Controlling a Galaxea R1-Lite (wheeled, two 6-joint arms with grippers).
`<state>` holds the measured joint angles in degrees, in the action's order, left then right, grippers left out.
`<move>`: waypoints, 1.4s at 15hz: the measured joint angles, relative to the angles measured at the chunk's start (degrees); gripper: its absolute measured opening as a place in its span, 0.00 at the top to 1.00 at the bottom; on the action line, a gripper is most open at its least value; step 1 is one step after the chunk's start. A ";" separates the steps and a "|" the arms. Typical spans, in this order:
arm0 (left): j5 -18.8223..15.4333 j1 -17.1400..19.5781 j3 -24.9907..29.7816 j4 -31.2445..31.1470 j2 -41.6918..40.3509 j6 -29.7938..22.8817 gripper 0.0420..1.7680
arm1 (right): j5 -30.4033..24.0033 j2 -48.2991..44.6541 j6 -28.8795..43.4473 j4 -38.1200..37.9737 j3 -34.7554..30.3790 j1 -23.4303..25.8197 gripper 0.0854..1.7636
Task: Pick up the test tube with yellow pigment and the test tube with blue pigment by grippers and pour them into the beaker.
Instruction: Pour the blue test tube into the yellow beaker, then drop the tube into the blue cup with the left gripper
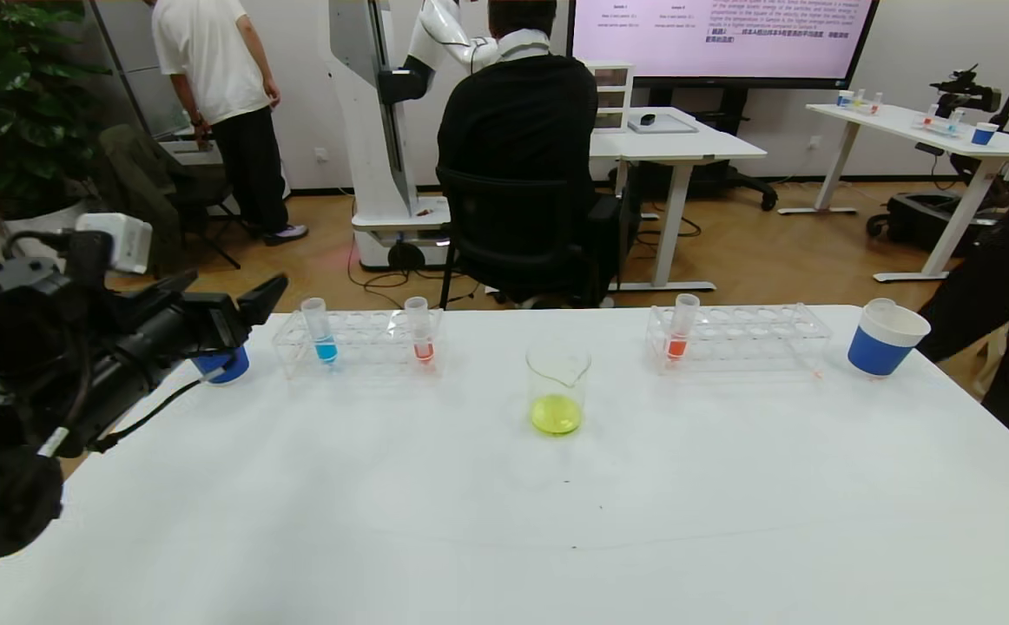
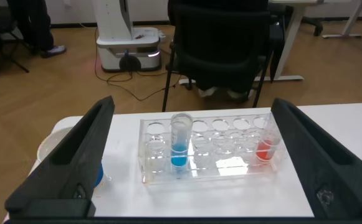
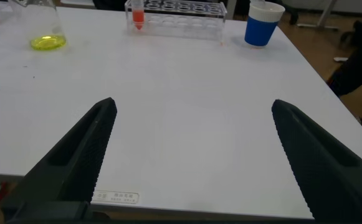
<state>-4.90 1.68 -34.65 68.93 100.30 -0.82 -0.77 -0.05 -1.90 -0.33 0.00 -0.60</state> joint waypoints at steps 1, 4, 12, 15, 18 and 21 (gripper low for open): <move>0.00 0.00 0.59 2.35 2.73 0.02 0.01 | 0.02 0.00 0.00 -0.02 0.00 0.00 0.02; 0.05 -0.26 2.95 10.34 10.08 0.05 0.01 | 0.02 0.00 0.00 -0.02 0.00 0.00 0.02; 2.21 -0.80 4.25 17.02 21.64 -0.22 0.01 | 0.00 0.00 0.00 -0.02 0.00 0.02 0.02; 3.17 -0.98 0.80 16.99 23.19 -0.30 0.01 | 0.00 0.00 -0.02 0.00 0.00 0.00 0.02; 5.95 -1.90 -4.60 16.88 25.72 -0.48 0.01 | 0.02 0.00 0.00 -0.02 0.00 0.00 0.02; 6.38 -3.44 -9.62 16.58 28.89 -0.44 0.01 | 0.02 0.00 0.00 -0.02 0.00 0.02 0.02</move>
<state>1.48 -1.76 -44.26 85.50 129.20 -1.26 -0.74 -0.05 -1.90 -0.35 0.00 -0.57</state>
